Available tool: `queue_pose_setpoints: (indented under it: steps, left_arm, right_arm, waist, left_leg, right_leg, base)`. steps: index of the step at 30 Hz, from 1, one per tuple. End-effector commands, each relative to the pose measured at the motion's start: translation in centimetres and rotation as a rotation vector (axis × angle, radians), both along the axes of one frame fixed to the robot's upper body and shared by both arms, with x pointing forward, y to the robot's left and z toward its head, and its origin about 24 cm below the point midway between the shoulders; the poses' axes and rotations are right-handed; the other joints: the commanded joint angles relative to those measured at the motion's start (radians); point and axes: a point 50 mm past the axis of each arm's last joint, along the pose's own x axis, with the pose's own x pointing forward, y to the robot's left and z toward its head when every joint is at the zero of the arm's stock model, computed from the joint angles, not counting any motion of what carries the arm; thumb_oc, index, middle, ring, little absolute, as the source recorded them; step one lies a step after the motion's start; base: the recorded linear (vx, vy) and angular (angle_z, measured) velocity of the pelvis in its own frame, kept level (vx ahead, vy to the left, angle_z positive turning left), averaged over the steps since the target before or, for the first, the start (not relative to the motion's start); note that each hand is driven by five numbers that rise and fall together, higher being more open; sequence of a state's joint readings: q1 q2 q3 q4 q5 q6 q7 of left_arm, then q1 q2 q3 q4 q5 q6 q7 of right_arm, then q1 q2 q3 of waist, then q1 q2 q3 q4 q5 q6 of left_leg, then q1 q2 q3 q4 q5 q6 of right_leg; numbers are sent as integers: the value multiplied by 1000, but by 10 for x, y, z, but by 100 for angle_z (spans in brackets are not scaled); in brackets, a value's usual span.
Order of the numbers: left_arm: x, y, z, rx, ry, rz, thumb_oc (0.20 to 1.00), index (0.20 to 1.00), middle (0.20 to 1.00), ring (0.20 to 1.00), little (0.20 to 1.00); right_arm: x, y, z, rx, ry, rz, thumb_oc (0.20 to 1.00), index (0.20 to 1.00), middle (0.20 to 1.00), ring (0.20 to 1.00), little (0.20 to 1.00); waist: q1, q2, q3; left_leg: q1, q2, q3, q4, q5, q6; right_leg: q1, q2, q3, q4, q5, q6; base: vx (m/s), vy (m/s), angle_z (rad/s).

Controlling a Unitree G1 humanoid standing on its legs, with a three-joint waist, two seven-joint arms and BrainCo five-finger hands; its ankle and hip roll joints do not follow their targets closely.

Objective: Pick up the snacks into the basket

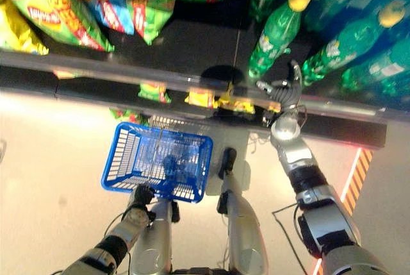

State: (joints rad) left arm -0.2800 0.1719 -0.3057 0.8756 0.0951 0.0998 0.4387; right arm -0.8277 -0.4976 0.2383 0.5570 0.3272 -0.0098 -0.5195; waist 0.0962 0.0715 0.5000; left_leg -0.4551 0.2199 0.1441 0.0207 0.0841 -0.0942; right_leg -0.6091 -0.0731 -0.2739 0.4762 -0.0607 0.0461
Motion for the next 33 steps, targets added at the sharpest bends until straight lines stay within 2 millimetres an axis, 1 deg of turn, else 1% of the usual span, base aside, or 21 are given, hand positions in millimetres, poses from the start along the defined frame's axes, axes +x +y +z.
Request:
queue_pose_setpoints:
  steps: [1,4,6,7,8,10,12,13,14,16,19,20,21,23,24,28,30,32,33]
  left_arm:
    - [-33,18,-23,73,132,13,200,200,200,200,200]
    - [-30,18,-21,68,120,22,200,200,200,200,200]
    - [-29,18,-20,68,113,31,200,200,200,200,200]
    - [-29,18,-20,68,114,30,200,200,200,200,200]
    - [-29,18,-20,70,110,35,200,200,200,200,200]
    - [-28,19,-19,74,108,40,200,200,200,200,200]
    - [-26,21,-17,79,100,43,200,200,200,200,200]
    - [-27,21,-18,80,102,43,200,200,200,200,200]
    - [-25,22,-16,81,95,46,200,200,200,200,200]
    - [-25,23,-15,82,92,54,200,200,200,200,200]
    - [-24,28,-13,90,82,70,200,200,200,200,200]
    - [-24,29,-13,92,82,72,200,200,200,200,200]
    - [-24,29,-13,91,83,72,200,200,200,200,200]
    - [-24,35,-11,105,74,88,200,200,200,200,200]
    - [-24,35,-11,105,74,88,200,200,200,200,200]
    - [-26,44,-10,124,74,125,200,200,200,200,200]
    - [-26,44,-10,127,69,129,200,200,200,200,200]
    - [-27,48,-8,130,59,143,200,200,200,200,200]
    - [-27,48,-9,130,60,143,200,200,200,200,200]
  right_arm:
    - [9,25,24,27,-52,107,1000,1000,1000,1000,1000]
    - [2,29,24,52,-94,129,1000,1000,1000,1000,1000]
    - [-7,35,17,65,-118,157,1000,1000,1000,1000,1000]
    - [-8,35,17,65,-117,157,1000,1000,1000,1000,1000]
    - [-16,38,6,90,-125,178,1000,1000,1000,1000,1000]
    - [-26,41,-8,108,-120,194,1000,1000,1000,1000,1000]
    - [-33,41,-17,116,-117,203,1000,1000,1000,1000,1000]
    - [-34,41,-18,116,-115,203,1000,1000,1000,1000,1000]
    - [-42,40,-26,114,-115,203,1000,1000,1000,1000,1000]
    - [-53,39,-33,124,-119,212,1000,1000,1000,1000,1000]
    - [-70,31,-38,133,-147,207,1000,1000,1000,1000,1000]
    - [-77,29,-38,122,-160,205,1000,1000,1000,1000,1000]
    - [-78,29,-39,122,-158,205,1000,1000,1000,1000,1000]
    - [-97,22,-39,110,-198,203,1000,1000,1000,1000,1000]
    - [-97,22,-39,110,-198,203,1000,1000,1000,1000,1000]
    - [-127,16,-34,96,-264,201,1000,1000,1000,1000,1000]
    - [-130,14,-33,99,-271,200,1000,1000,1000,1000,1000]
    - [-142,13,-28,106,-310,213,1000,1000,1000,1000,1000]
    - [-142,13,-28,106,-309,213,1000,1000,1000,1000,1000]
  waist:
    - [40,-130,20]
    - [39,-134,20]
    - [34,-139,20]
    - [35,-139,20]
    - [29,-142,20]
    - [20,-146,20]
    - [12,-147,20]
    - [12,-147,20]
    - [4,-148,20]
    - [-4,-152,20]
    - [-21,-156,20]
    - [-28,-159,20]
    - [-27,-159,20]
    - [-47,-167,20]
    - [-46,-167,20]
    - [-72,-184,20]
    - [-76,-187,20]
    - [-88,-197,20]
    - [-87,-196,20]
  left_leg:
    - [113,-137,-6,-92,79,9]
    - [114,-138,-6,-93,77,11]
    - [115,-136,-6,-94,76,11]
    - [115,-136,-6,-94,76,11]
    - [118,-137,-5,-94,74,12]
    - [120,-137,-3,-95,72,13]
    - [117,-136,-1,-97,77,15]
    - [120,-136,-1,-95,72,13]
    - [117,-135,1,-98,77,14]
    - [119,-134,3,-98,73,12]
    - [119,-132,4,-98,74,11]
    - [116,-132,5,-99,79,13]
    - [120,-131,5,-98,74,12]
    - [118,-130,9,-98,78,13]
    - [118,-130,9,-98,79,13]
    - [124,-128,16,-96,72,12]
    - [121,-128,17,-97,77,13]
    - [124,-128,20,-98,76,13]
    - [127,-127,20,-96,71,12]
  right_leg:
    - [298,-129,15,-447,179,105]
    - [298,-130,14,-447,177,106]
    - [299,-129,14,-447,175,106]
    - [300,-129,14,-447,175,106]
    - [302,-128,15,-449,175,106]
    - [302,-127,18,-451,176,105]
    - [297,-126,22,-455,182,105]
    - [300,-126,22,-454,178,105]
    - [294,-125,25,-458,184,106]
    - [295,-124,26,-456,180,107]
    - [291,-122,28,-455,178,107]
    - [288,-122,28,-456,183,107]
    - [291,-121,28,-454,178,107]
    - [284,-119,32,-453,181,107]
    - [283,-119,32,-454,182,107]
    - [284,-114,44,-452,182,111]
    - [280,-114,46,-455,189,111]
    - [280,-112,51,-458,192,112]
    - [283,-111,51,-456,188,113]
  base:
    - [17,12,71]
    - [15,6,23]
    - [13,6,2]
    - [12,7,32]
    - [8,8,23]
    - [2,8,11]
    - [-11,10,7]
    - [-11,9,6]
    - [-3,-2,3]
    - [0,0,0]
    - [0,0,0]
    - [0,0,0]
    - [0,0,0]
    - [0,0,0]
    - [0,0,0]
    - [-7,-2,-2]
    - [-27,-4,-13]
    - [-16,-9,-15]
    - [-20,-5,-7]
